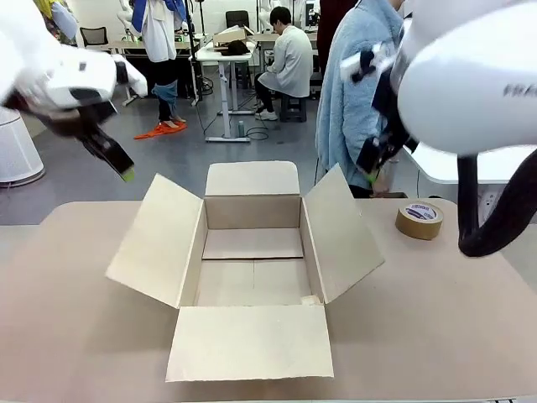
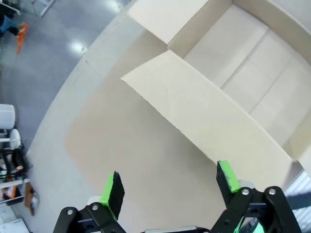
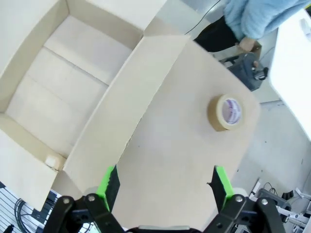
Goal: Wrap the clocks to prevent damage.
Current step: Open the side flaps of the Package Box.
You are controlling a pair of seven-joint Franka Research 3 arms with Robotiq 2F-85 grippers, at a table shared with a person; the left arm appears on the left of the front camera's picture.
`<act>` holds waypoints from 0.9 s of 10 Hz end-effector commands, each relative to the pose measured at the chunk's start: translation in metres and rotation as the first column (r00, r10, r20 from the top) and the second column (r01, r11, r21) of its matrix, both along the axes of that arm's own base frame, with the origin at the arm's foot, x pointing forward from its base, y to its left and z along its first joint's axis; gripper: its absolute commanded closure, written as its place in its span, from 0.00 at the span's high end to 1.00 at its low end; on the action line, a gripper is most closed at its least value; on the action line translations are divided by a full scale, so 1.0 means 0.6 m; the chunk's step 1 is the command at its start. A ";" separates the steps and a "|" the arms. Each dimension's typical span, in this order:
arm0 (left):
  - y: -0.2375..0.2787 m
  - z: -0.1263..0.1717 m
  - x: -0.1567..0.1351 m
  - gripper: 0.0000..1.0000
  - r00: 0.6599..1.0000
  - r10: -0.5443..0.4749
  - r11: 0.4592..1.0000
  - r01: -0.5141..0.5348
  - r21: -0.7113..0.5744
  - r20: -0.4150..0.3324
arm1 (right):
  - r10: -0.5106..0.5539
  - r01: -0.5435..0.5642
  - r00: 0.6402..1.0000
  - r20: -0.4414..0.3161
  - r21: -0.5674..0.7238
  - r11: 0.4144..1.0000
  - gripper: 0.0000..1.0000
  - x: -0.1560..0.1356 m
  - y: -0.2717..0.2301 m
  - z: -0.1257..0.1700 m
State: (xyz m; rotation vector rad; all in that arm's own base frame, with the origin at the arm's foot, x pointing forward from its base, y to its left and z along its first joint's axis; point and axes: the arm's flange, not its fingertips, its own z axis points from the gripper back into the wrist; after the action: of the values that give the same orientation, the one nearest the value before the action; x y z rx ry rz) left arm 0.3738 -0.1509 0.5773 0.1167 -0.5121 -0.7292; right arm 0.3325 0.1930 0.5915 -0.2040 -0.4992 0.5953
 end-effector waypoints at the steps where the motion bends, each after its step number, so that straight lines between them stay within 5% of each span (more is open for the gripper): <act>1: 0.004 0.070 -0.008 1.00 1.000 -0.009 0.998 0.009 0.062 -0.003 | -0.060 0.061 0.997 0.047 -0.011 0.998 1.00 -0.008 0.006 0.040; 3: 0.010 0.127 -0.027 1.00 0.999 0.013 0.997 -0.015 0.077 0.033 | -0.017 0.016 0.999 0.028 0.009 1.000 1.00 -0.012 0.000 0.042; 4: 0.008 0.095 -0.024 1.00 1.000 -0.002 1.000 0.002 0.025 -0.001 | -0.017 0.016 0.999 0.028 0.009 1.000 1.00 -0.012 0.000 0.042; 8: 0.009 0.108 -0.026 1.00 1.000 0.002 0.999 -0.001 0.039 -0.007 | -0.023 0.023 1.000 0.020 0.004 1.000 1.00 -0.014 0.002 0.048; 9: 0.023 0.117 0.001 1.00 0.981 -0.160 0.987 0.155 -0.052 -0.112 | 0.160 -0.149 0.987 -0.033 0.220 0.964 1.00 0.012 -0.015 0.079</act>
State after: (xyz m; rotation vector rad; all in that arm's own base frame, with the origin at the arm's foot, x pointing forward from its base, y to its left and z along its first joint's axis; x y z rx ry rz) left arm 0.3622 -0.1452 0.6372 0.1058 -0.4755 -0.7797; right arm 0.3276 0.1935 0.6268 -0.1354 -0.5309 0.6027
